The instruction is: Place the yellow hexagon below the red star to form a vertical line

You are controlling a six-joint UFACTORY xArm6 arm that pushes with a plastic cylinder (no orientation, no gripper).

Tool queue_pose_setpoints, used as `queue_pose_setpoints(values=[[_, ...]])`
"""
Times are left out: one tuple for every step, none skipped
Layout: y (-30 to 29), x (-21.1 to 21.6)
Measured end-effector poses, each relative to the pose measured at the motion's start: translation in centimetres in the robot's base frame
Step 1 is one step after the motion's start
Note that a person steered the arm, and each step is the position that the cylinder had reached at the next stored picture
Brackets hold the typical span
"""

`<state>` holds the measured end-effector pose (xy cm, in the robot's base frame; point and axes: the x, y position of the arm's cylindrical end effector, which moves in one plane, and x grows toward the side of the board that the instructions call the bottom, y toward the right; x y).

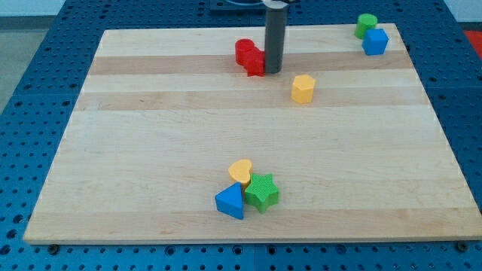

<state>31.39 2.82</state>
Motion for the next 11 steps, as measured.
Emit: queue_pose_setpoints(values=[[-2.8,0.0],[-3.7,0.3],[-1.8,1.1],[4.3,1.2],[10.5,1.3],[14.7,3.0],[11.7,6.0],[4.6,7.2],[-2.6,6.8],[-6.5,6.6],[-6.3,7.7]])
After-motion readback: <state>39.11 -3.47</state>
